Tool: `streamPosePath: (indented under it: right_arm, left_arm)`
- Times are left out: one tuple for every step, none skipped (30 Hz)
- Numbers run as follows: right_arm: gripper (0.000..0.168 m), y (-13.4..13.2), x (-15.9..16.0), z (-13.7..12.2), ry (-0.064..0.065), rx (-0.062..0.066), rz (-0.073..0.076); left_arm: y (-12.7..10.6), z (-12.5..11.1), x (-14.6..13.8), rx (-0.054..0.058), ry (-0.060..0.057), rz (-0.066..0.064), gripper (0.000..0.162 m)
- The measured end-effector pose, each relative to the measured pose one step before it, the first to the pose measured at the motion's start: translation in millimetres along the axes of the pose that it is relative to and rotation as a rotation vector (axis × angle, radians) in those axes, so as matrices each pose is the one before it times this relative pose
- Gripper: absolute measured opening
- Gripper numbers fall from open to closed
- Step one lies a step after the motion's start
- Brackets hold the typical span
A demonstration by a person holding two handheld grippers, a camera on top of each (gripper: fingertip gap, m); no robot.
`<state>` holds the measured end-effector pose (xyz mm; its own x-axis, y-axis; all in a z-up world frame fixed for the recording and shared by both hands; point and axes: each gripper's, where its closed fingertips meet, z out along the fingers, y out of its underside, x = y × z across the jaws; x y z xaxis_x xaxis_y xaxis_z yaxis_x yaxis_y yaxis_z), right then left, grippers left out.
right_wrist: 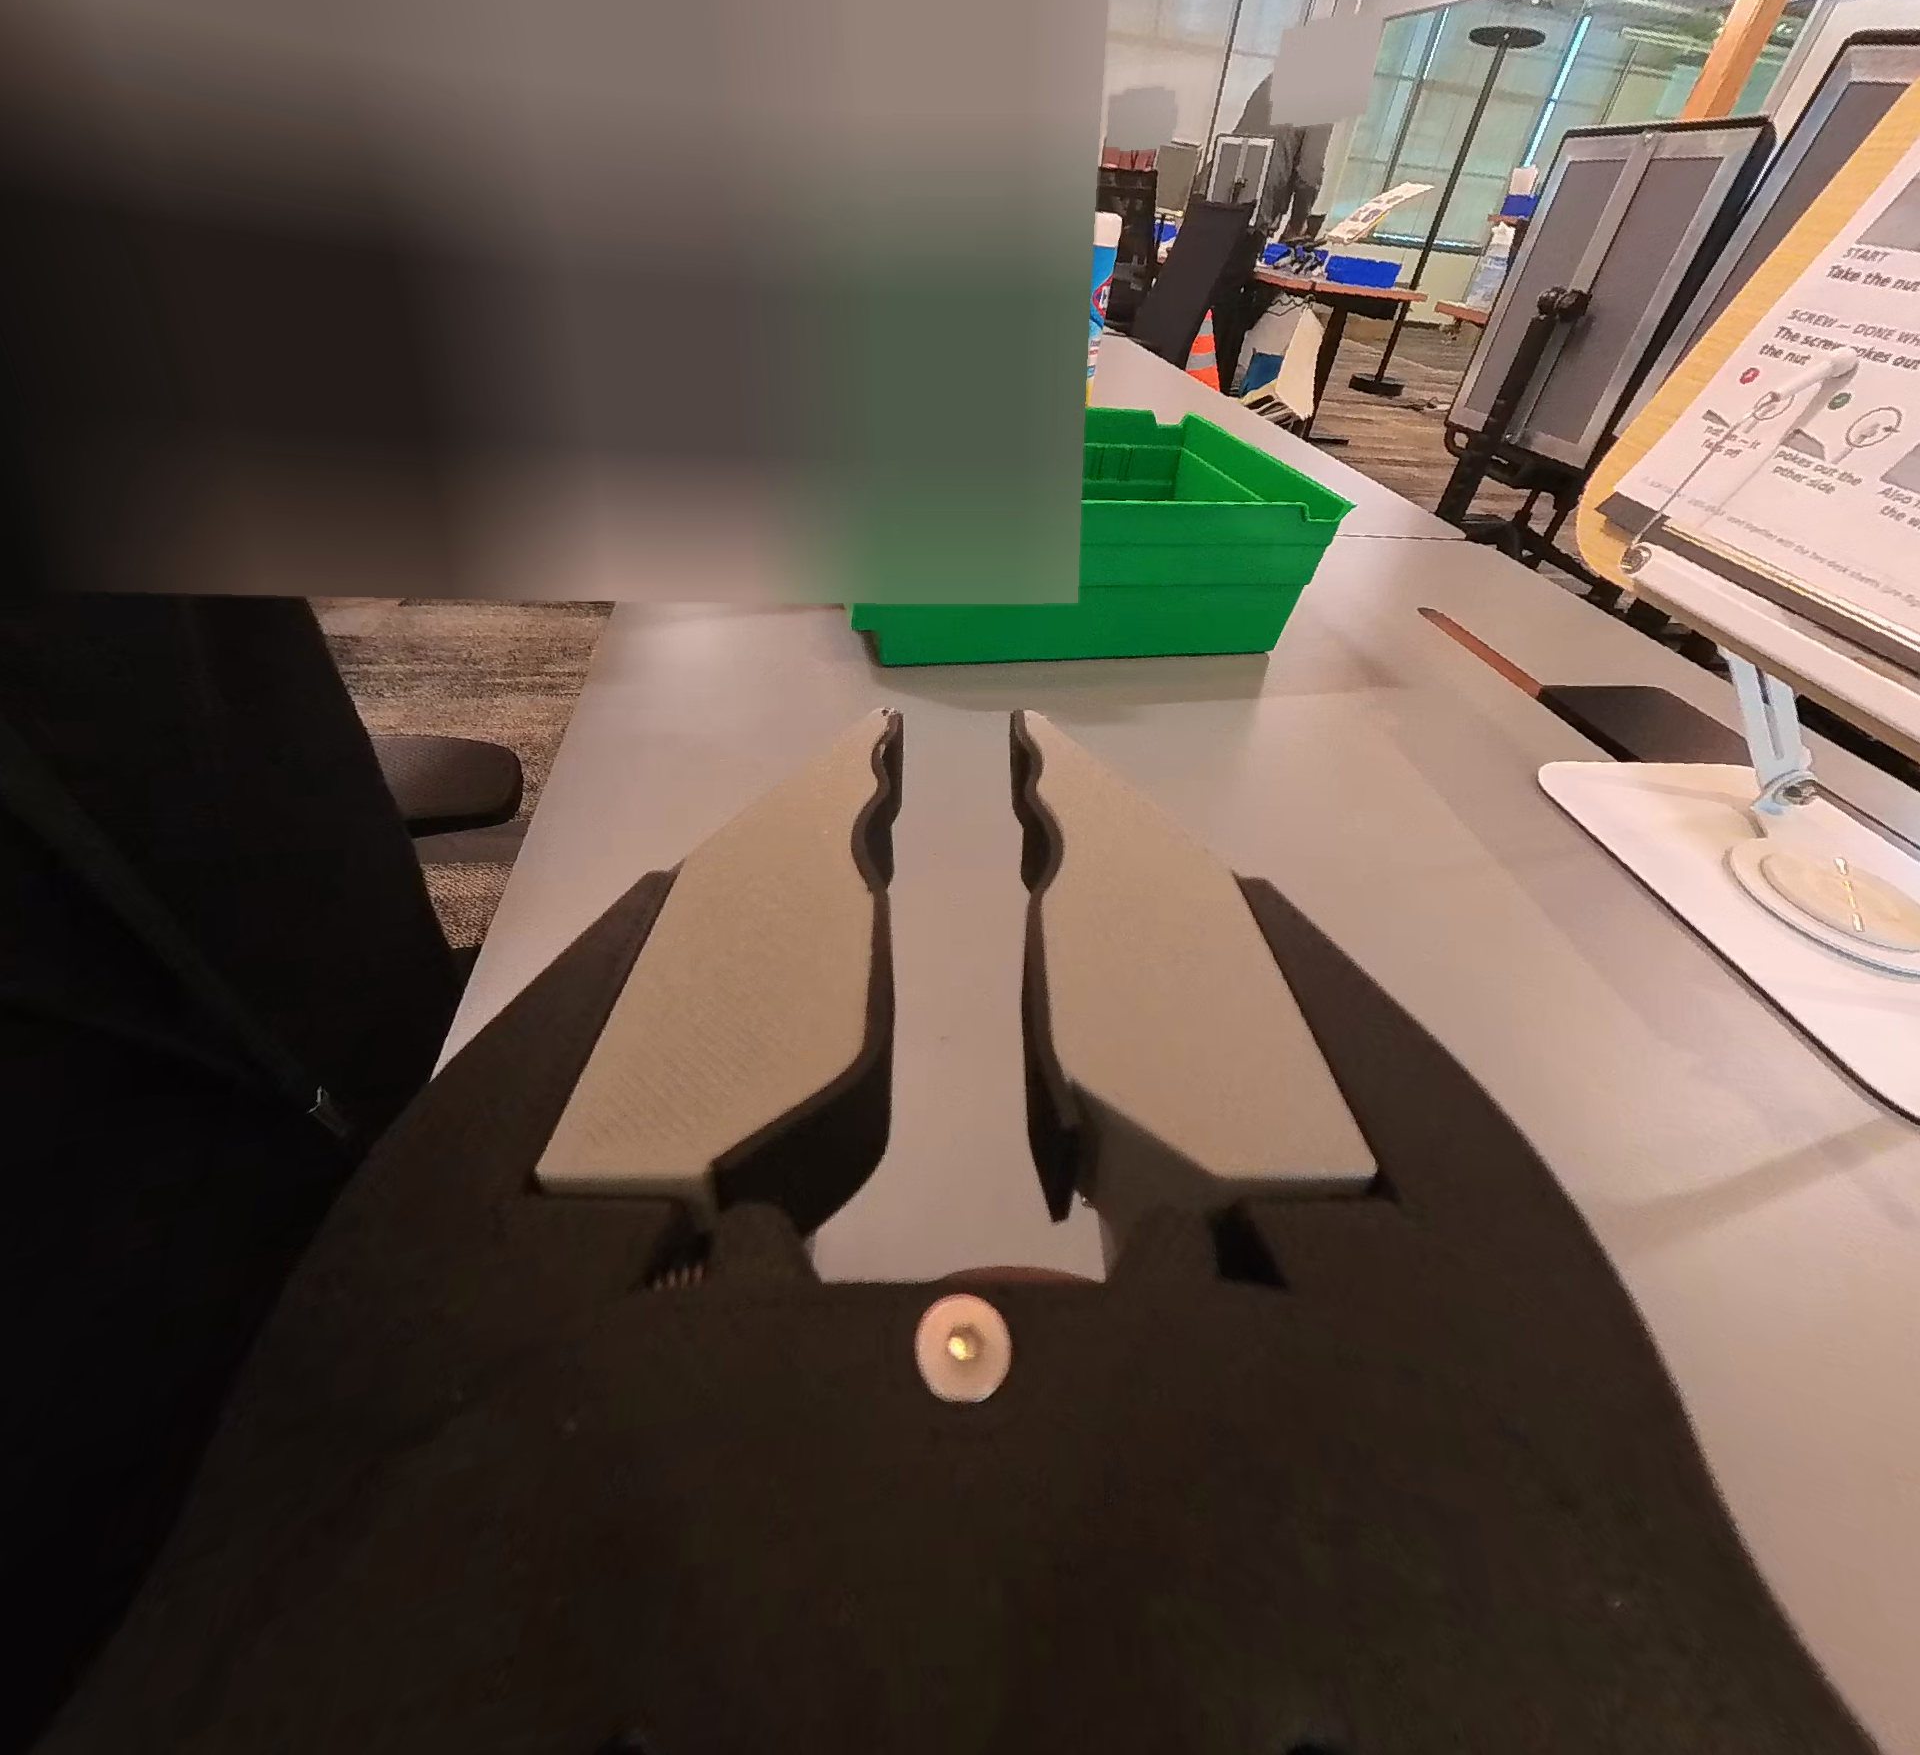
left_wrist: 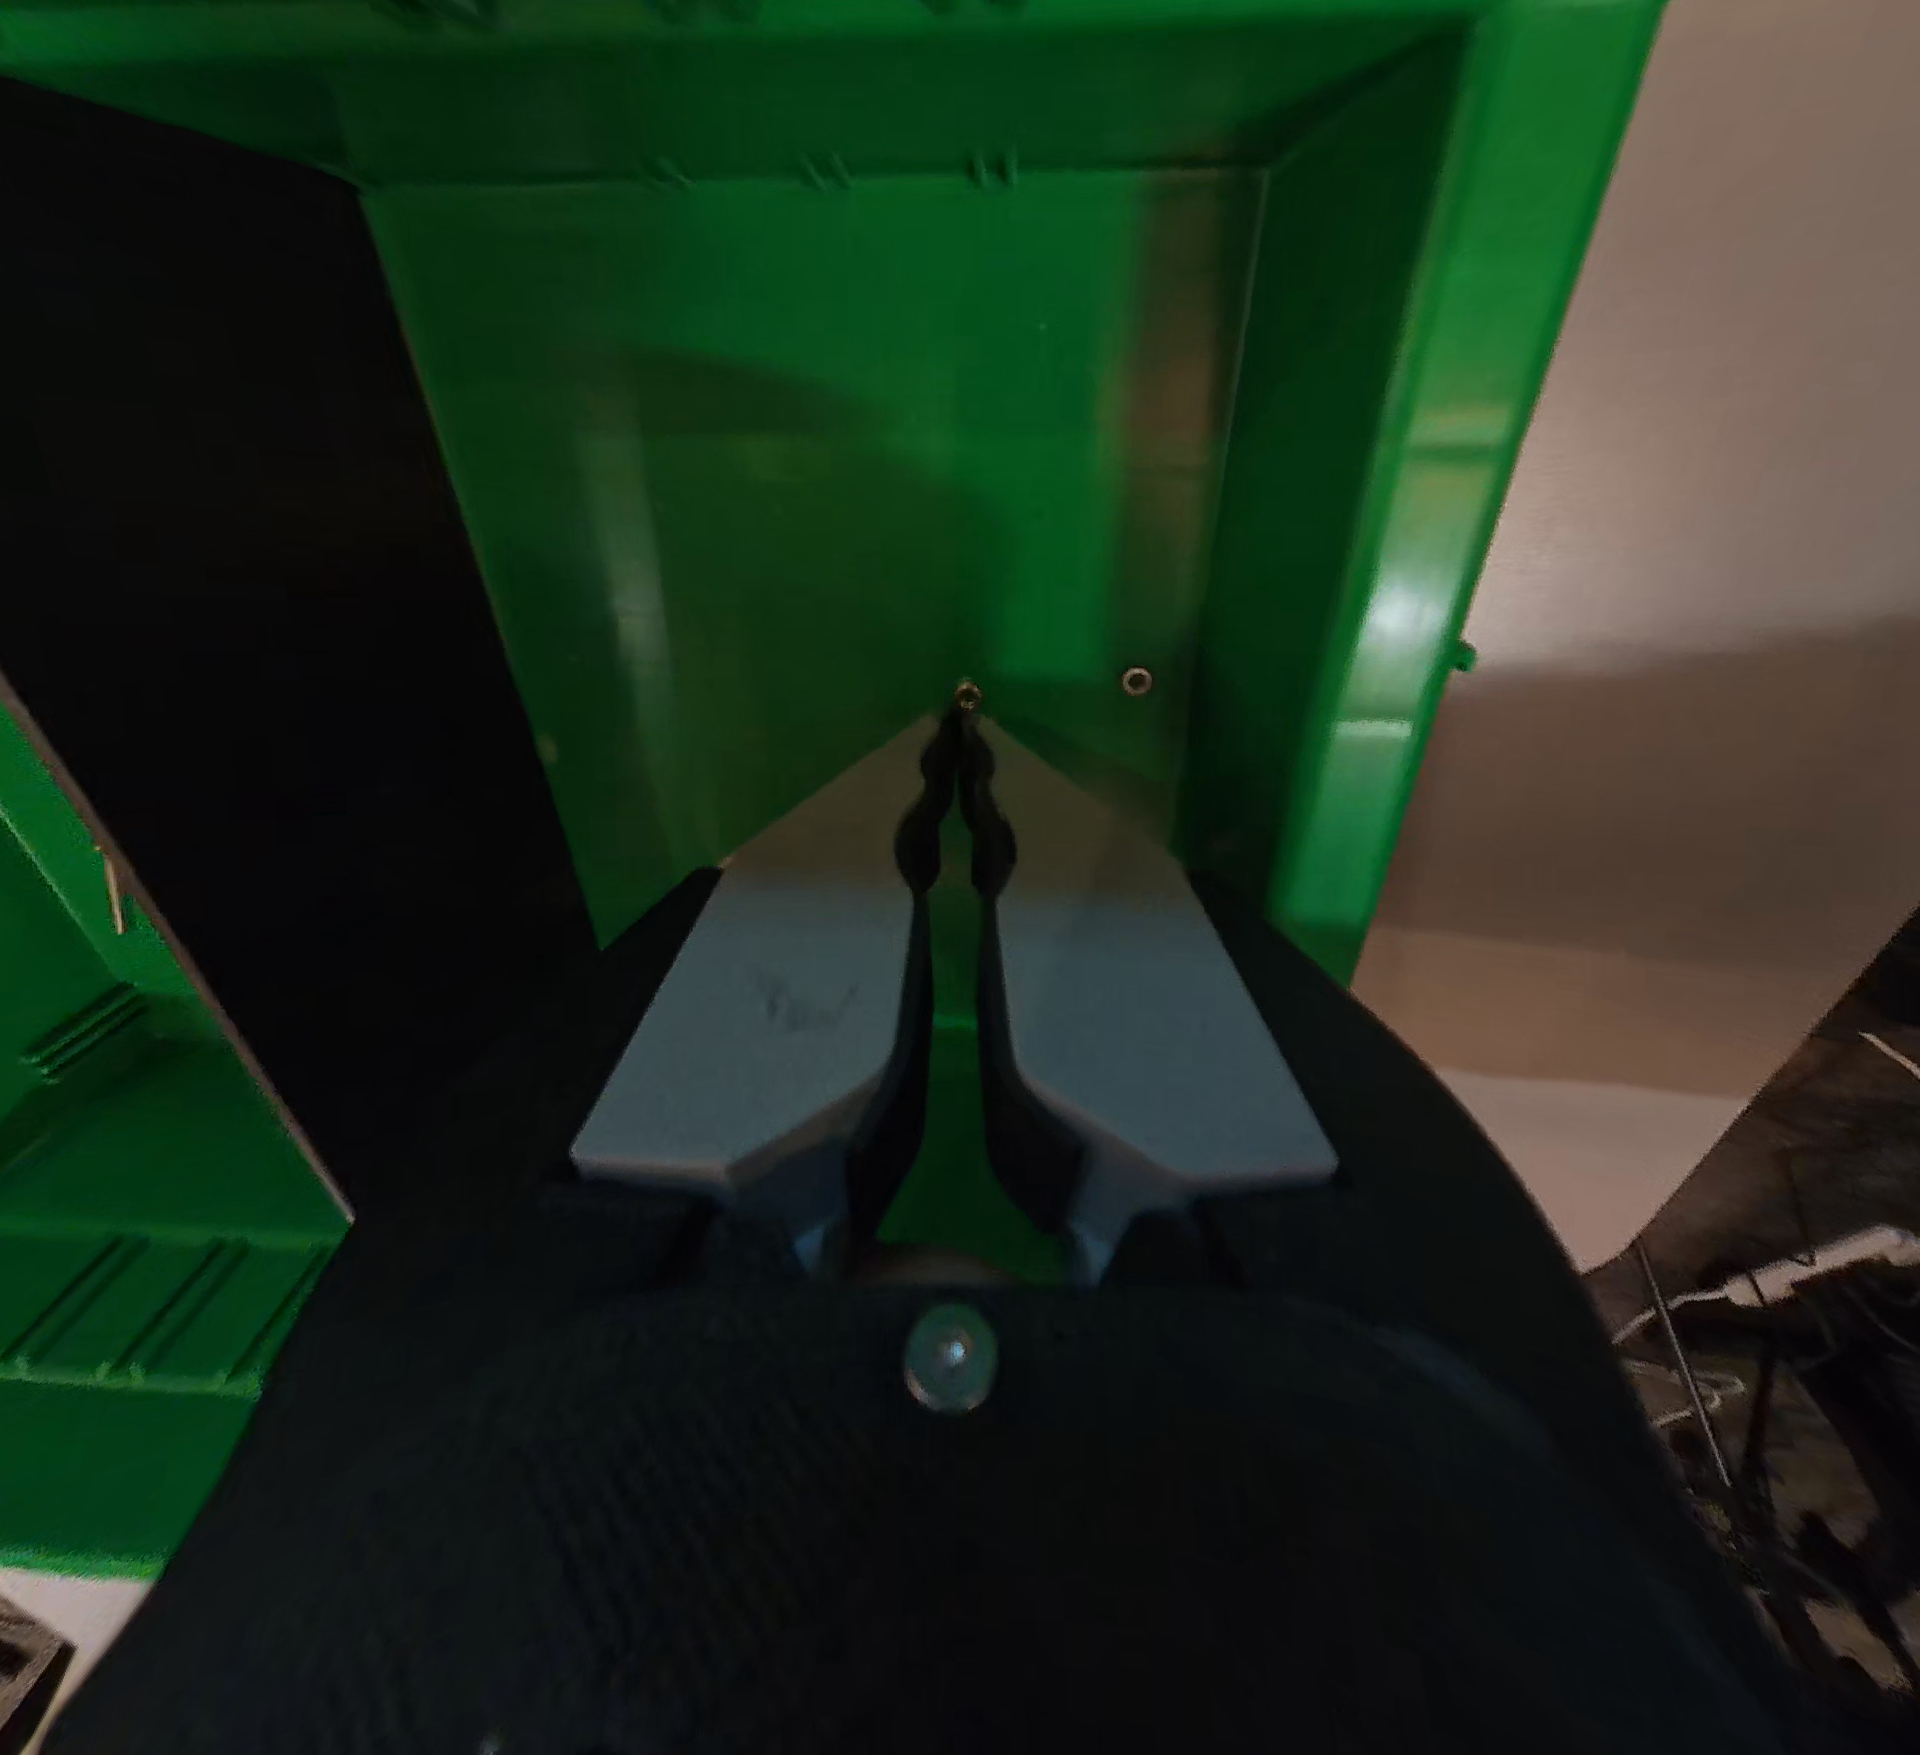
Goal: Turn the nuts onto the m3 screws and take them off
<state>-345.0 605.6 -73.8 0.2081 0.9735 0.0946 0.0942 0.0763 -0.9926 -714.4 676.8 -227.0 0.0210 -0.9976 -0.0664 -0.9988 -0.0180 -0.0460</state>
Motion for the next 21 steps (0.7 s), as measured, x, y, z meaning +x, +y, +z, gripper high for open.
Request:
streamPosePath:
  right_arm:
    - [0.017,0.39,0.44,0.00,0.0015,-0.0012,0.0005]
    - [0.017,0.60,0.65,0.21,0.0021,-0.0020,0.0023]
    - [0.018,1.01,0.93,0.21,0.0034,-0.0041,0.0030]
    - [0.018,1.80,2.50,0.41,0.0121,-0.0084,0.0036]
    - [0.018,3.18,4.59,0.82,0.0256,-0.0162,0.0011]
    - [0.018,5.89,8.82,1.56,0.0536,-0.0320,-0.0056]
    - [0.018,9.36,14.40,2.29,0.0903,-0.0510,-0.0096]
    - [0.020,12.66,17.26,3.26,0.1088,-0.0682,-0.0102]
    - [0.022,14.55,14.26,4.36,0.0915,-0.0812,-0.0104]
    - [0.026,12.25,8.19,4.45,0.0557,-0.0695,-0.0137]
    - [0.027,7.75,4.46,3.07,0.0358,-0.0410,-0.0114]
    - [0.027,3.24,1.52,1.65,0.0161,-0.0153,-0.0068]
    - [0.026,1.04,-0.59,0.79,-0.0012,-0.0034,-0.0005]
    - [0.026,0.09,-1.34,0.36,-0.0099,0.0000,0.0063]
    - [0.026,0.06,-0.92,0.24,-0.0096,0.0009,0.0089]
    - [0.026,0.43,-0.17,0.21,-0.0043,-0.0007,0.0062]
    - [0.026,0.81,0.19,0.15,-0.0014,-0.0026,0.0023]
    - [0.026,0.84,-0.19,0.35,-0.0034,-0.0032,0.0009]
    - [0.026,0.72,-0.66,0.41,-0.0059,-0.0024,0.0027]
    - [0.026,0.59,-0.74,0.44,-0.0064,-0.0022,0.0043]
    - [0.026,0.65,-0.39,0.40,-0.0036,-0.0028,0.0030]
  left_arm:
    - [0.36,-0.18,-0.24,0.0015,-0.0005,-0.0051,0.000]
    - [1.38,0.72,0.36,-0.0053,0.0022,-0.0042,0.000]
    - [0.39,0.42,0.14,0.0015,0.0022,-0.0061,0.000]
    - [0.42,0.05,-0.57,0.0004,-0.0023,-0.0066,0.000]
    - [1.33,0.07,-0.66,-0.0044,-0.0044,-0.0038,0.000]
    - [1.30,-0.08,-0.08,-0.0036,-0.0021,-0.0048,0.000]
    - [1.38,0.05,0.04,-0.0034,-0.0009,-0.0069,0.000]
    - [1.46,0.00,-0.34,-0.0040,-0.0032,-0.0047,0.000]
    - [0.76,-0.11,-0.39,-0.0011,-0.0046,-0.0012,0.000]
    - [0.10,-0.11,-0.46,0.0001,-0.0051,-0.0010,0.003]
    - [-0.05,0.08,0.08,-0.0017,-0.0010,-0.0012,0.004]
    - [-0.37,0.06,0.02,-0.0023,0.0005,0.0003,0.004]
    - [-0.90,-0.18,-0.17,0.0000,-0.0007,0.0002,0.006]
    - [-1.20,-0.11,-0.38,0.0005,-0.0017,-0.0015,0.011]
    - [-0.90,-0.16,0.26,-0.0029,0.0015,-0.0009,0.012]
    - [-0.46,-0.06,0.79,-0.0051,0.0034,0.0013,0.013]
    - [-0.57,-0.08,0.44,-0.0035,-0.0004,0.0028,0.012]
    - [-0.58,-0.19,0.05,-0.0006,-0.0036,0.0025,0.012]
    - [-0.28,-0.28,0.09,0.0007,-0.0019,0.0004,0.013]
    - [0.09,-0.36,0.04,0.0008,-0.0016,-0.0016,0.013]
    - [0.31,-0.42,-0.23,0.0013,-0.0030,-0.0024,0.013]
